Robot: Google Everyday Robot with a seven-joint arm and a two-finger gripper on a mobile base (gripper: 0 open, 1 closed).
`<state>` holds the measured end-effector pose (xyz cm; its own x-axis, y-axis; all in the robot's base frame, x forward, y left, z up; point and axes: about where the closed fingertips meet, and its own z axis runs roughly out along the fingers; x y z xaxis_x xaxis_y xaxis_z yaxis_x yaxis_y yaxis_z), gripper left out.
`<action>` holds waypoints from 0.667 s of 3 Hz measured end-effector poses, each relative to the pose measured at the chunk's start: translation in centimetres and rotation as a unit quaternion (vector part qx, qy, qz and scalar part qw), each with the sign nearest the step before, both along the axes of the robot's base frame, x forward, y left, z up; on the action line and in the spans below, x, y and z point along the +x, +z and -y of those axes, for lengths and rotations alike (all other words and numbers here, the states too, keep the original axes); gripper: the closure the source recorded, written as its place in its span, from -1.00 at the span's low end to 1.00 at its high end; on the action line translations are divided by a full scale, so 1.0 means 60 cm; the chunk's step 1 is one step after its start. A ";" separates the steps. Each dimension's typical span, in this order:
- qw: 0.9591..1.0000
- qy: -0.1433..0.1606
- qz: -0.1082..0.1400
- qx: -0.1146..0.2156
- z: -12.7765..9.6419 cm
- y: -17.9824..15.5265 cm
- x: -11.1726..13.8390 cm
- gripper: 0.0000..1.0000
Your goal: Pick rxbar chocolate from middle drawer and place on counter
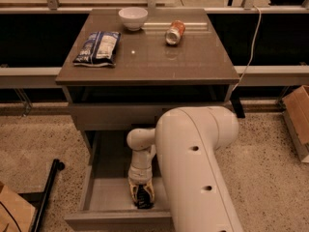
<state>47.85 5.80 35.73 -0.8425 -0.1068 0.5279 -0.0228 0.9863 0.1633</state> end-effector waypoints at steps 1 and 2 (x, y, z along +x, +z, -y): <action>0.999 0.000 0.014 0.031 0.015 0.024 0.002 1.00; 0.989 0.027 0.070 0.129 0.045 0.146 0.014 1.00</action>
Offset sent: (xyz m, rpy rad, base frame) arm 0.0274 -0.0472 0.1673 0.4506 -0.2796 0.1366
